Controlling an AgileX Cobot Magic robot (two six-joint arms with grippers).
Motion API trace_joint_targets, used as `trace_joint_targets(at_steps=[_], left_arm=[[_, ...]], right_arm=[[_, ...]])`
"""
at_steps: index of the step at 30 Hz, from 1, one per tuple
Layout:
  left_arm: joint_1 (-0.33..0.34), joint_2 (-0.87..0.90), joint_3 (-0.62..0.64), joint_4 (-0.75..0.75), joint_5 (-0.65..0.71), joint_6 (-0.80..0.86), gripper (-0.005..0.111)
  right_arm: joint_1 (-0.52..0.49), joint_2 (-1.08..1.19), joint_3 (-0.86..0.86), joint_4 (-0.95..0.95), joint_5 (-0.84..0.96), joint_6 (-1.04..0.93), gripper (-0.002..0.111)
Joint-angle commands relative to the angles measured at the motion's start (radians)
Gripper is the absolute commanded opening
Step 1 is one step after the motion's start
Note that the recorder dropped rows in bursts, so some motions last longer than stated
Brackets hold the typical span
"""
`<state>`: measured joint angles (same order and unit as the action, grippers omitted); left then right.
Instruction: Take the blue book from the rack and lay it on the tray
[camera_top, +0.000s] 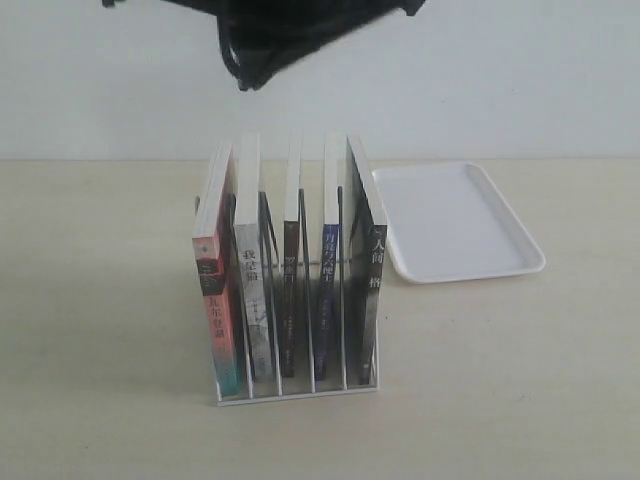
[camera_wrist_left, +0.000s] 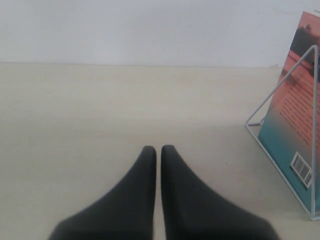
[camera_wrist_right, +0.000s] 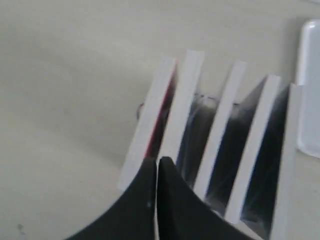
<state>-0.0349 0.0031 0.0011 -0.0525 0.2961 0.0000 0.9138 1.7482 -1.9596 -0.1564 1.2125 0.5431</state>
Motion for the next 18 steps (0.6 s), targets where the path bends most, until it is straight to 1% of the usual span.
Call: trace_joint_targets(at_steps=[1, 4, 7, 9, 11, 15, 18], left_arm=[[0.002, -0.003, -0.001, -0.004, -0.004, 0.0, 0.004], [0.002, -0.003, -0.001, -0.004, -0.004, 0.0, 0.004], [0.002, -0.003, -0.001, -0.004, -0.004, 0.0, 0.004], [0.002, -0.003, -0.001, -0.004, -0.004, 0.0, 0.004], [0.002, -0.003, -0.001, -0.004, -0.004, 0.0, 0.004], [0.002, -0.003, -0.001, -0.004, -0.004, 0.0, 0.004], [0.002, -0.003, -0.001, -0.004, -0.004, 0.0, 0.004]], right_arm=[[-0.119, 0.078, -0.093, 0.134, 0.009, -0.025, 0.004], [-0.166, 0.092, -0.084, 0.126, 0.009, -0.024, 0.004], [-0.166, 0.098, -0.084, 0.064, 0.009, -0.034, 0.004], [-0.167, 0.098, -0.074, 0.071, 0.009, -0.032, 0.004], [-0.168, 0.098, -0.024, 0.071, 0.009, -0.075, 0.004], [-0.176, 0.098, 0.044, 0.079, 0.009, -0.051, 0.004], [-0.176, 0.098, 0.063, 0.029, 0.009, -0.044, 0.004]])
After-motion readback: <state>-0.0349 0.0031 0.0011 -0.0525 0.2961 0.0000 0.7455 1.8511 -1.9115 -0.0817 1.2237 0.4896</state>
